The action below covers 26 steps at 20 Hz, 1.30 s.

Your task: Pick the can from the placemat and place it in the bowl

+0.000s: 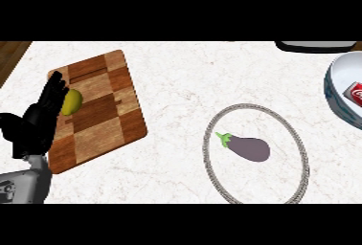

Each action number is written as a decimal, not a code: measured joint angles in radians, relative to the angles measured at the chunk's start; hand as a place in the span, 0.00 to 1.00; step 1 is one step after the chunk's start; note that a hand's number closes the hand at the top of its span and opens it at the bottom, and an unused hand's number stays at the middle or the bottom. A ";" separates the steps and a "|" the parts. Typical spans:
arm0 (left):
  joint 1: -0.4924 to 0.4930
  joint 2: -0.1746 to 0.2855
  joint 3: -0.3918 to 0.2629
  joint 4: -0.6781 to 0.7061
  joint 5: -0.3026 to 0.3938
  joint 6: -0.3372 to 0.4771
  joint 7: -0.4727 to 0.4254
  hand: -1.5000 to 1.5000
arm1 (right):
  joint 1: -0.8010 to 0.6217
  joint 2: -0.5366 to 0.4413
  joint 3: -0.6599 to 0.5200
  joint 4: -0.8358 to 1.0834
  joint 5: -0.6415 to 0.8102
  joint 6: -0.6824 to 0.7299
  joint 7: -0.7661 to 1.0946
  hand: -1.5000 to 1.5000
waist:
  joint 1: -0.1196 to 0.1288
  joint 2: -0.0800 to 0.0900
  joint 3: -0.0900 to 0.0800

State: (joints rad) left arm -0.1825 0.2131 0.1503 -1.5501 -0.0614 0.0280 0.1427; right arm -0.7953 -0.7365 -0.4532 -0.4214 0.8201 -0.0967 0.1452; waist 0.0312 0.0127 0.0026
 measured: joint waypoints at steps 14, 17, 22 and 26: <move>0.034 0.011 0.024 -0.004 0.009 -0.008 -0.016 0.50 | 0.018 -0.064 -0.417 0.017 -0.443 0.021 -0.311 0.00 | -0.028 -0.010 0.000; 0.042 0.017 0.028 -0.007 0.010 -0.013 -0.018 0.50 | 0.093 -0.119 -0.468 0.031 -0.508 0.111 -0.342 0.00 | -0.033 -0.011 -0.001; 0.051 0.008 0.026 -0.017 0.011 -0.011 -0.014 0.50 | 0.227 -0.211 -0.533 0.058 -0.600 0.271 -0.384 0.00 | -0.036 -0.012 -0.001; 0.052 0.016 0.035 -0.010 0.014 -0.018 -0.019 0.50 | 0.328 -0.260 -0.587 0.085 -0.680 0.414 -0.419 0.00 | -0.042 -0.013 -0.001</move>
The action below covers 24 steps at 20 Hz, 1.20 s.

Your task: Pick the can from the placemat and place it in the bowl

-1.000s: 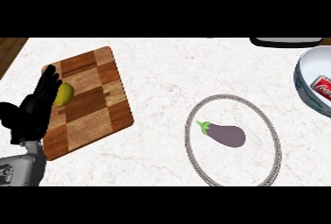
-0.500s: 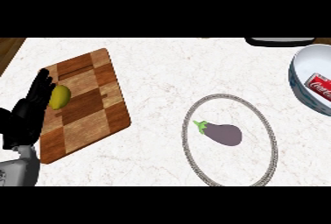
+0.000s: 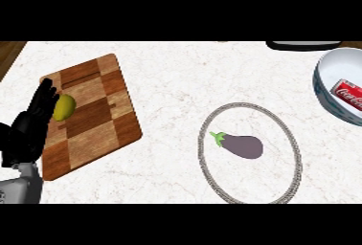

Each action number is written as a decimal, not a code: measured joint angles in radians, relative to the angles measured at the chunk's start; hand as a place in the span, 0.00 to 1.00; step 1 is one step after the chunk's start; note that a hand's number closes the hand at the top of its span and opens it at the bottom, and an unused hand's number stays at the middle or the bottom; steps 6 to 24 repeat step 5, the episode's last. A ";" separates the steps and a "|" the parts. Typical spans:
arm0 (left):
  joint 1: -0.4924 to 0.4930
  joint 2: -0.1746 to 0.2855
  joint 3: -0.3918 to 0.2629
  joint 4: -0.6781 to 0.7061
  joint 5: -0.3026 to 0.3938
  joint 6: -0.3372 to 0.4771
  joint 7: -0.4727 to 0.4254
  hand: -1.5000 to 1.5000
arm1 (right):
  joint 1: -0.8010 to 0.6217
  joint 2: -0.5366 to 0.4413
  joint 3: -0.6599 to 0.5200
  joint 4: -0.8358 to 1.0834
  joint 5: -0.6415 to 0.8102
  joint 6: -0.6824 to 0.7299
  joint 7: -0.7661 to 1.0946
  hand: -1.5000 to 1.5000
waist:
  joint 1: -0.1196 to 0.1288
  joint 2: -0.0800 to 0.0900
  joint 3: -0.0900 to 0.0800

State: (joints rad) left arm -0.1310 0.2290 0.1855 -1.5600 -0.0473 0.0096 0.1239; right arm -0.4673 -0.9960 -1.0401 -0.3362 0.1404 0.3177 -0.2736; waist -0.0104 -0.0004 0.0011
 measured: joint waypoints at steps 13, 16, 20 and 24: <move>-0.016 -0.009 -0.004 0.018 -0.009 0.007 -0.008 0.50 | 0.109 -0.035 -0.040 0.024 -0.081 0.124 -0.066 0.00 | 0.004 0.001 0.000; -0.016 -0.009 -0.004 0.018 -0.009 0.007 -0.008 0.50 | 0.109 -0.035 -0.040 0.024 -0.081 0.124 -0.066 0.00 | 0.004 0.001 0.000; -0.016 -0.009 -0.004 0.018 -0.009 0.007 -0.008 0.50 | 0.109 -0.035 -0.040 0.024 -0.081 0.124 -0.066 0.00 | 0.004 0.001 0.000; -0.016 -0.009 -0.004 0.018 -0.009 0.007 -0.008 0.50 | 0.109 -0.035 -0.040 0.024 -0.081 0.124 -0.066 0.00 | 0.004 0.001 0.000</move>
